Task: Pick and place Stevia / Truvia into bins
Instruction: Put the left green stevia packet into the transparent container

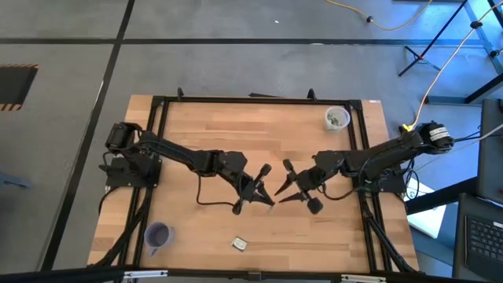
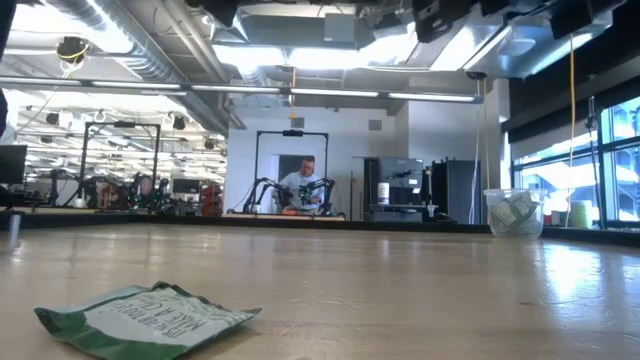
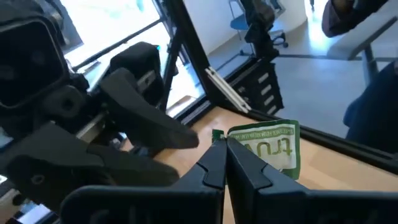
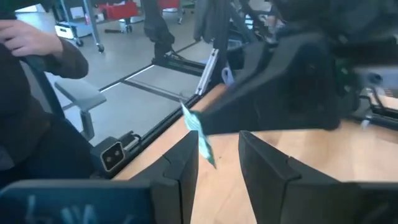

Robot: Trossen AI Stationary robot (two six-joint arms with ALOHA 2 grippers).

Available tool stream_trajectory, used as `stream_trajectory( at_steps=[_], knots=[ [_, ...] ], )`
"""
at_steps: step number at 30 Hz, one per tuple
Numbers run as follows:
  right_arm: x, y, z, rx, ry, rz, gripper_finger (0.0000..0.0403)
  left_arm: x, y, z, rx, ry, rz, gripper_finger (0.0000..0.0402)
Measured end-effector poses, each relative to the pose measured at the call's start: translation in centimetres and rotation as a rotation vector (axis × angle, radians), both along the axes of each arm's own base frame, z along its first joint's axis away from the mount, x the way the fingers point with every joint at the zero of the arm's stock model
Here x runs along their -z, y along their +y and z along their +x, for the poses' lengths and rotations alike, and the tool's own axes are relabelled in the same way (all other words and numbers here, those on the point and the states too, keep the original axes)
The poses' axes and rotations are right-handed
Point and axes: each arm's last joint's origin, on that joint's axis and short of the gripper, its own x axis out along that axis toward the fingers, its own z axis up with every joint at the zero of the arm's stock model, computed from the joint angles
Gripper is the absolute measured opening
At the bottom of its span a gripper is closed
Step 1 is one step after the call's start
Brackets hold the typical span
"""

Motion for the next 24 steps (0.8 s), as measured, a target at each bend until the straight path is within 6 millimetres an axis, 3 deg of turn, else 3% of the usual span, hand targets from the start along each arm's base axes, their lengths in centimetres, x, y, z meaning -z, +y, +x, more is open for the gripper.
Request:
stream_trajectory(
  at_steps=[24],
  knots=[
    [0.25,0.75,0.36,0.005,0.065,0.025,0.0119,-0.4,-0.06,0.13,0.007,-0.067,0.02,0.0003]
  ],
)
